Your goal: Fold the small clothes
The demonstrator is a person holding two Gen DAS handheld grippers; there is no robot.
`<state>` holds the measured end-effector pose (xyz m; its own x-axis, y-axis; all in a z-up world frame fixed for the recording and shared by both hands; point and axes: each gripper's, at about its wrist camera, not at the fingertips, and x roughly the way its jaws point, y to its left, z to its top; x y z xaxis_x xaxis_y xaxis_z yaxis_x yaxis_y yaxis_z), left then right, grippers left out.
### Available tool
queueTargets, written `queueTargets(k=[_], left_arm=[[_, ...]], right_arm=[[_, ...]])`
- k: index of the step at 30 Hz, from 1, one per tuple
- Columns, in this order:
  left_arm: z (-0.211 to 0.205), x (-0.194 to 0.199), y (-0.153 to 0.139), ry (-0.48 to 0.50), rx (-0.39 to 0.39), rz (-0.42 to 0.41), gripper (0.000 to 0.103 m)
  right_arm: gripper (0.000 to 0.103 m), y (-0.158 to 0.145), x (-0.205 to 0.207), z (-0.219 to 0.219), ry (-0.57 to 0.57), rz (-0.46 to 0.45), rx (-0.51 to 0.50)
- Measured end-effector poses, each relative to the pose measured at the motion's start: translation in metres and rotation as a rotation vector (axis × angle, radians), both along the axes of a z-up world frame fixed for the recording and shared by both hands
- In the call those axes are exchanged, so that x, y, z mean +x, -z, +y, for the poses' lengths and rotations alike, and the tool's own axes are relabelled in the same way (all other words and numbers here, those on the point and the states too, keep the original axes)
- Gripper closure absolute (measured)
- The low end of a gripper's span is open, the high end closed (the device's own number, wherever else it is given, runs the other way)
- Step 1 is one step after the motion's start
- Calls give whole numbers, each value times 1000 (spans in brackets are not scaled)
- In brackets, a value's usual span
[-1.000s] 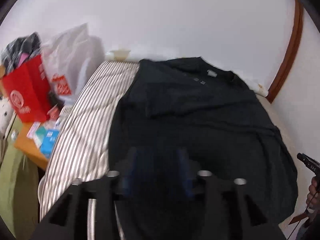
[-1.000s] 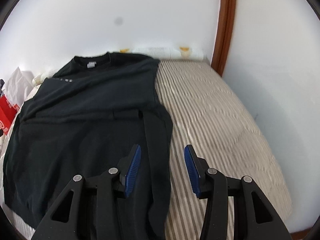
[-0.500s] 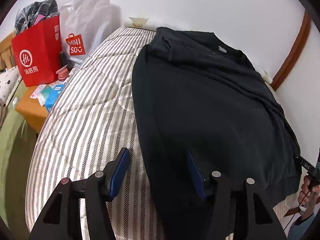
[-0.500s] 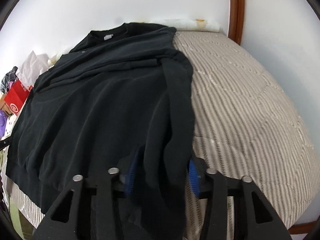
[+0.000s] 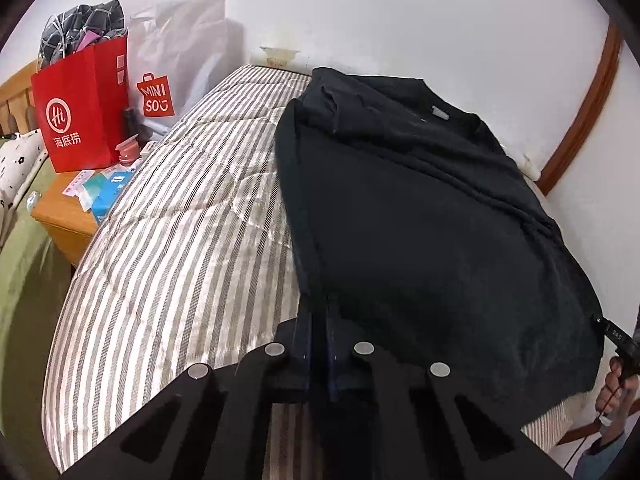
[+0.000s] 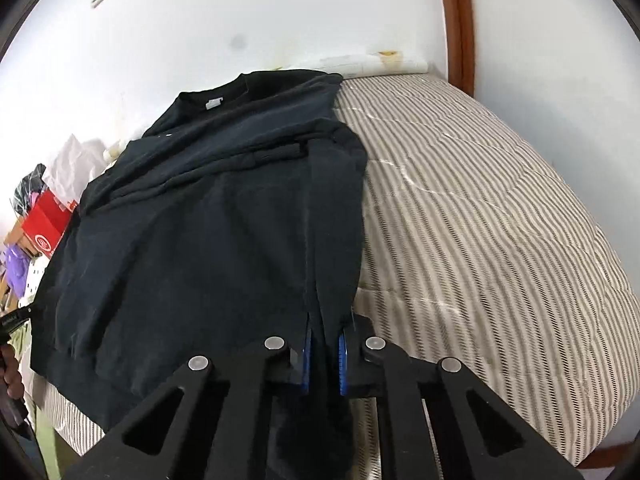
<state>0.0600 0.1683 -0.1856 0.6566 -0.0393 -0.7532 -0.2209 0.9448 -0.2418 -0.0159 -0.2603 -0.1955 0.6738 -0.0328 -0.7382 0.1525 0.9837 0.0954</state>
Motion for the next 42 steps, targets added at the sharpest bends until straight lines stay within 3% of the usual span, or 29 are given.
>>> queueTargets(k=[9, 15, 17, 31, 36, 42], left_arm=[[6, -23, 3, 31, -53, 18, 97], [11, -21, 9, 36, -109, 16, 95], [9, -16, 12, 42, -112, 27, 89], [-8, -10, 12, 32, -4, -42, 87], [3, -12, 11, 43, -93, -31, 87], [4, -14, 11, 72, -122, -9, 87]], right_arm=[[94, 1, -5, -3, -20, 35, -25], [84, 5, -5, -2, -9, 50, -8], [79, 9, -6, -3, -5, 57, 0], [75, 15, 13, 0, 32, 32, -48], [75, 17, 11, 10, 17, 15, -128], [75, 16, 6, 6, 18, 33, -92]])
